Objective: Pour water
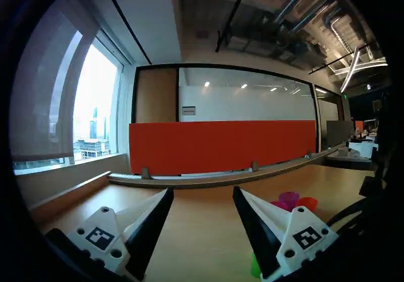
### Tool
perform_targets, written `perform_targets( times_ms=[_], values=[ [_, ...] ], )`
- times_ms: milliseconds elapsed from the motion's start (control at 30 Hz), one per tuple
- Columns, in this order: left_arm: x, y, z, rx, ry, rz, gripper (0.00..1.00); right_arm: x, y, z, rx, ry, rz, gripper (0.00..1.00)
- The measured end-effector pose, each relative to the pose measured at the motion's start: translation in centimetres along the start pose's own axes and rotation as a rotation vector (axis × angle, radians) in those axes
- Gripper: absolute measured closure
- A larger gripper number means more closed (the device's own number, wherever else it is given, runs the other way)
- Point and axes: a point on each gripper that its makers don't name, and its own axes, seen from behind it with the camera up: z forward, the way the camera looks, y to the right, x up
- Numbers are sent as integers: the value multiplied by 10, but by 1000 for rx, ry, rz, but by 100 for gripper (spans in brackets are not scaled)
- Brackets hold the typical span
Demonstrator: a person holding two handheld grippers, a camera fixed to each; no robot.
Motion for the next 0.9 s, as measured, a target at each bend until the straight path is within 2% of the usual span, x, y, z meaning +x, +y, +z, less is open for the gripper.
perform_targets(
  times_ms=[300,600,767,900],
  values=[
    [-19,0,0,48,-3,-16,14,-28,5,-3,-23,-38,13,0],
    [-35,-5,1,104,-11,-13,14,-34,7,-9,-26,-51,5,0],
    [-40,-6,0,116,-7,-9,14,-37,11,-11,-35,-70,-3,0],
    [-46,-12,-1,124,-10,1,14,-37,12,-14,-40,-74,-1,0]
  ],
)
